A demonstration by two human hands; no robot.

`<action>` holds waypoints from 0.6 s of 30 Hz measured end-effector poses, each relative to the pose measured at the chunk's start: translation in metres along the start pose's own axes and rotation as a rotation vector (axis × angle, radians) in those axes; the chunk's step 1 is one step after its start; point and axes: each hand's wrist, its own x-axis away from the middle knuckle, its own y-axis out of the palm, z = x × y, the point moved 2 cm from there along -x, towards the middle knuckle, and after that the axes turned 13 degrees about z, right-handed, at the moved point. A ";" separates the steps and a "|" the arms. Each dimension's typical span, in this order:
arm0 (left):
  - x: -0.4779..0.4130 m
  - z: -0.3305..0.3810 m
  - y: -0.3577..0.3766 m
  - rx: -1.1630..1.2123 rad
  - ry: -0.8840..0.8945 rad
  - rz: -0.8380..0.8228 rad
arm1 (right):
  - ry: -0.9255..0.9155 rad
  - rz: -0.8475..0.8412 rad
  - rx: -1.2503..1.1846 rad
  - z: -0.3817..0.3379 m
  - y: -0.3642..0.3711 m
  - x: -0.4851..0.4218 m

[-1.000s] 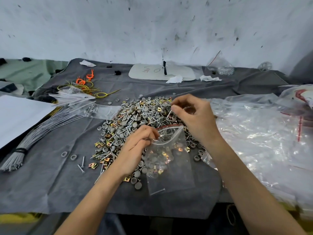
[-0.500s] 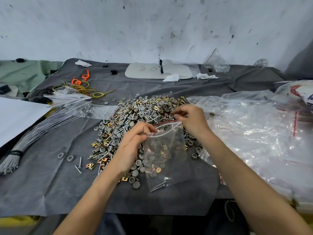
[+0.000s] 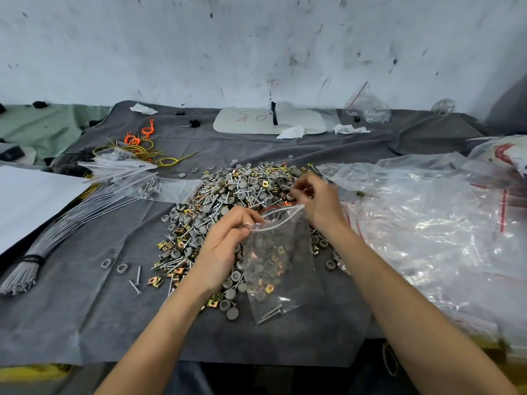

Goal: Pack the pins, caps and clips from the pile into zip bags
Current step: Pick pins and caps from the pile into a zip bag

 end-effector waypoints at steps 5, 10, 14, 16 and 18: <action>-0.002 0.004 0.003 -0.103 0.121 -0.044 | -0.160 -0.193 -0.186 -0.055 -0.054 0.003; -0.002 0.008 0.007 -0.140 0.222 -0.069 | -0.454 -0.464 0.198 -0.086 -0.068 0.019; -0.002 0.008 0.009 -0.115 0.215 -0.060 | -0.412 -0.519 0.219 -0.086 -0.061 0.022; -0.002 0.007 0.007 -0.098 0.197 -0.054 | -0.279 -0.382 0.029 -0.082 -0.060 0.014; -0.002 0.006 0.004 -0.087 0.180 -0.045 | -0.181 -0.248 -0.041 -0.073 -0.055 0.003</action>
